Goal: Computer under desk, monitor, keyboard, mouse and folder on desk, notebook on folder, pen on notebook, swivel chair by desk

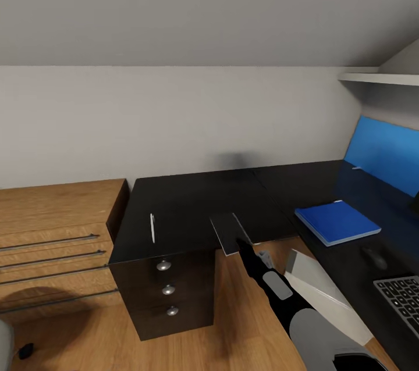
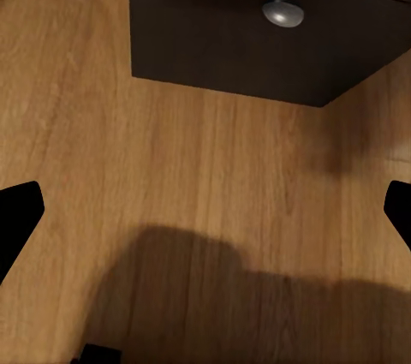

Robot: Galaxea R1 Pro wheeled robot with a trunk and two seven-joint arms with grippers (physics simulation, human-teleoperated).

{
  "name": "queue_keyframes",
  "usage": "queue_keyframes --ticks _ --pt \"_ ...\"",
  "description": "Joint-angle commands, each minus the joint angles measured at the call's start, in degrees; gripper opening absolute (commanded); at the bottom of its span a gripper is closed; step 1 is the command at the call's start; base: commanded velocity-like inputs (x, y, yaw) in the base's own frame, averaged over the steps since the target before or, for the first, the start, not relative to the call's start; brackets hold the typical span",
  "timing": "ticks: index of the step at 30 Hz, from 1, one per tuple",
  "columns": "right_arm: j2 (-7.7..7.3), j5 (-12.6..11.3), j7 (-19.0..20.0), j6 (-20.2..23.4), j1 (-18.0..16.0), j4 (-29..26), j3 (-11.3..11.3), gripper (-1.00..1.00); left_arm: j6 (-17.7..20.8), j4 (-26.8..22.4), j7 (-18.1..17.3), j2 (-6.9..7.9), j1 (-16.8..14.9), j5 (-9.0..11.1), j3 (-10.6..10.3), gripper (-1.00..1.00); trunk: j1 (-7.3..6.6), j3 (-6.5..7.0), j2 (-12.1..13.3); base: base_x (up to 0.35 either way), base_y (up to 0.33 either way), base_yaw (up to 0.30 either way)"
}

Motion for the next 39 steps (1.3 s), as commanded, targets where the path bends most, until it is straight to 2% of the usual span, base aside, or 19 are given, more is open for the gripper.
queue_keyframes --ticks 1,4,5,21,27,31,34,39 --pt "0.00 -0.5 0.1 0.2 0.0 0.0 0.0 1.00 -0.2 -0.1 0.4 0.07 0.0 0.6 -0.2 1.00 0.00 -0.04 0.0 0.008 0.006 0.000" --pt "0.00 -0.5 0.0 0.2 0.0 0.0 0.0 1.00 -0.2 -0.1 0.4 0.07 0.0 0.6 -0.3 1.00 0.00 -0.04 0.0 0.004 0.003 0.000" --pt "0.00 -0.5 0.0 0.2 0.0 0.0 0.0 -1.00 -0.2 -0.1 0.4 0.07 0.0 0.6 -0.3 1.00 0.00 -0.04 0.0 0.002 0.001 0.000" --pt "0.00 -0.5 0.1 0.2 0.0 0.0 0.0 -1.00 -0.2 0.0 0.4 -0.01 0.0 0.6 -0.3 1.00 0.00 -0.04 0.0 0.000 0.000 0.000" --pt "-0.02 -0.5 0.4 0.0 0.0 -0.1 0.0 -1.00 -0.2 0.0 0.4 -0.01 0.0 0.6 -0.3 1.00 -1.32 1.04 2.4 0.000 0.000 0.000" --pt "-0.01 -0.5 2.8 -0.2 0.0 -0.2 -0.1 -1.00 -0.2 0.3 0.4 -0.07 0.0 0.6 -0.5 1.00 -2.19 1.75 4.0 0.000 0.000 0.000" --pt "-0.05 -0.5 6.9 -0.3 0.0 -0.2 -0.2 -1.00 -0.2 0.9 0.4 -0.16 0.0 0.6 -0.7 1.00 -2.85 2.29 5.2 0.000 0.000 0.000" --pt "-0.25 -0.5 9.6 -0.3 0.0 -0.4 -0.5 -1.00 -0.1 1.3 0.4 -0.27 0.0 0.6 -0.7 1.00 -3.95 3.19 7.2 0.000 0.000 0.000"
